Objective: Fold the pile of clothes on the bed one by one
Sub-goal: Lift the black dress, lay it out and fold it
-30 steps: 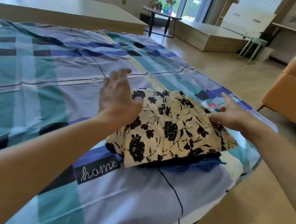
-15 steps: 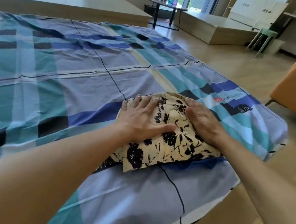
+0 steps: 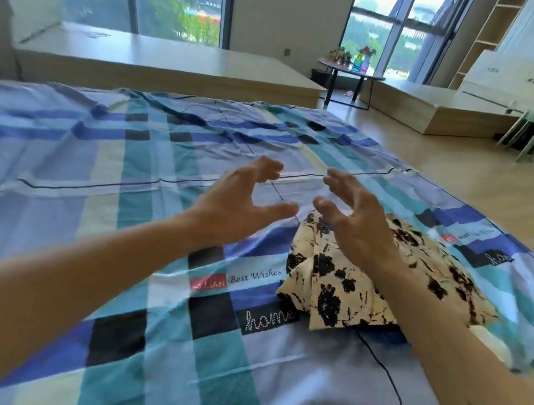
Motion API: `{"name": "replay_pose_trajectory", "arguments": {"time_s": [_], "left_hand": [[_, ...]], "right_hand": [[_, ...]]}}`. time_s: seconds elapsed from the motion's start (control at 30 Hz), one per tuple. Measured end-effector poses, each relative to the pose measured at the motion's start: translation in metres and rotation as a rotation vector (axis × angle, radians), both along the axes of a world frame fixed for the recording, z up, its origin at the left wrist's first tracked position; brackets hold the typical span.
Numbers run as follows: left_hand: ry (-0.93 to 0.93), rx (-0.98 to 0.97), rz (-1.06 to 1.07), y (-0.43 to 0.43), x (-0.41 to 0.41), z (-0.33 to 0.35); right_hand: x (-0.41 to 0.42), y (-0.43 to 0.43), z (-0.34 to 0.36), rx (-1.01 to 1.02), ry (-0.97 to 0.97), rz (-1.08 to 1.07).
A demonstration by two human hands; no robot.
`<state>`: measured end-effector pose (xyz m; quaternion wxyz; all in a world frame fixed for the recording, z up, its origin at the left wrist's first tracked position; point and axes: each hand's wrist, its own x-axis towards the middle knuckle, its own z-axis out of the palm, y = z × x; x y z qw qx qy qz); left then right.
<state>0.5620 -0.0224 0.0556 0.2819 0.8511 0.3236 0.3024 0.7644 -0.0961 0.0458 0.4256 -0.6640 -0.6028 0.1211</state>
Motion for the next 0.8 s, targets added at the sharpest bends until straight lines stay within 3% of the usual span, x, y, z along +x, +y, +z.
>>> {"name": "replay_pose_trajectory", "arguments": {"time_s": [0.2,0.43,0.6,0.8], "left_hand": [[-0.067,-0.001,0.226,-0.014,-0.143,0.010],[-0.111,-0.123,0.457,-0.050,-0.300,-0.010],[-0.089,-0.196,0.580,-0.071,-0.360,-0.037],[0.092,-0.151,0.542,-0.079,-0.388,-0.057]], "right_hand": [[-0.131,0.033,0.002,0.091,0.238,0.226],[-0.252,0.043,-0.021,0.017,0.339,0.473],[-0.293,0.034,-0.043,-0.053,0.415,0.578],[-0.311,0.021,-0.067,-0.127,0.286,0.679]]}}
